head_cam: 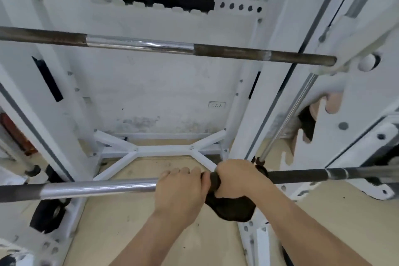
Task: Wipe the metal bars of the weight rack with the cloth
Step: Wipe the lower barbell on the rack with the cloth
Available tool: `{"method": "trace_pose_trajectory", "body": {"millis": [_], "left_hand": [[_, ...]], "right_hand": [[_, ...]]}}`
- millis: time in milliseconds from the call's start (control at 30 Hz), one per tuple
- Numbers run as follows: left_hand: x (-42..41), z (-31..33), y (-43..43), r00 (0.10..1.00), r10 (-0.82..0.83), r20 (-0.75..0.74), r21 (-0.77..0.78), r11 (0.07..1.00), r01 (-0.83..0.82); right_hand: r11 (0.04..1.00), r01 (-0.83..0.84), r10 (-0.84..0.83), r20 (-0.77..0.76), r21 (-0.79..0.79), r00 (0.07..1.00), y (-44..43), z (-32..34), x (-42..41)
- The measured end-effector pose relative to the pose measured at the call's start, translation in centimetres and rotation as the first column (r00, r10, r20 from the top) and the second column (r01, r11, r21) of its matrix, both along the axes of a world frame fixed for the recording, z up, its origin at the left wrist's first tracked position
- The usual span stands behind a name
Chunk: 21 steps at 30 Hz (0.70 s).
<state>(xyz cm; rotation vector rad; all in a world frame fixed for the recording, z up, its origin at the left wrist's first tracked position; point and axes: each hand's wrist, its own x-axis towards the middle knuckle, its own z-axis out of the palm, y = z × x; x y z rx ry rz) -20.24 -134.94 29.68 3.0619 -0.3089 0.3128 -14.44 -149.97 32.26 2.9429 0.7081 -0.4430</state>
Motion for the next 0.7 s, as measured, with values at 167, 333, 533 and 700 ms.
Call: {"method": "trace_pose_trajectory", "body": {"millis": [167, 333, 533, 700], "left_hand": [[1.3, -0.2, -1.1, 0.991, 0.101, -0.086, 0.160, 0.983, -0.087], [2.4, 0.4, -2.1, 0.947, 0.256, -0.194, -0.010, 0.965, -0.262], [3.1, 0.3, -6.2, 0.971, 0.197, -0.139, -0.098, 0.973, -0.211], [3.3, -0.2, -10.7, 0.987, 0.104, -0.124, -0.173, 0.977, -0.125]], "right_hand": [[0.986, -0.129, 0.086, 0.330, 0.110, 0.940, -5.6, -1.6, -0.9], [0.995, 0.102, -0.087, 0.370, -0.021, 0.925, -17.8, -1.3, 0.3], [0.984, 0.087, -0.142, 0.392, 0.154, 0.909, -11.5, -3.0, -0.7], [0.968, -0.131, 0.000, 0.523, 0.213, 0.852, -9.3, -4.1, -1.0]]}}
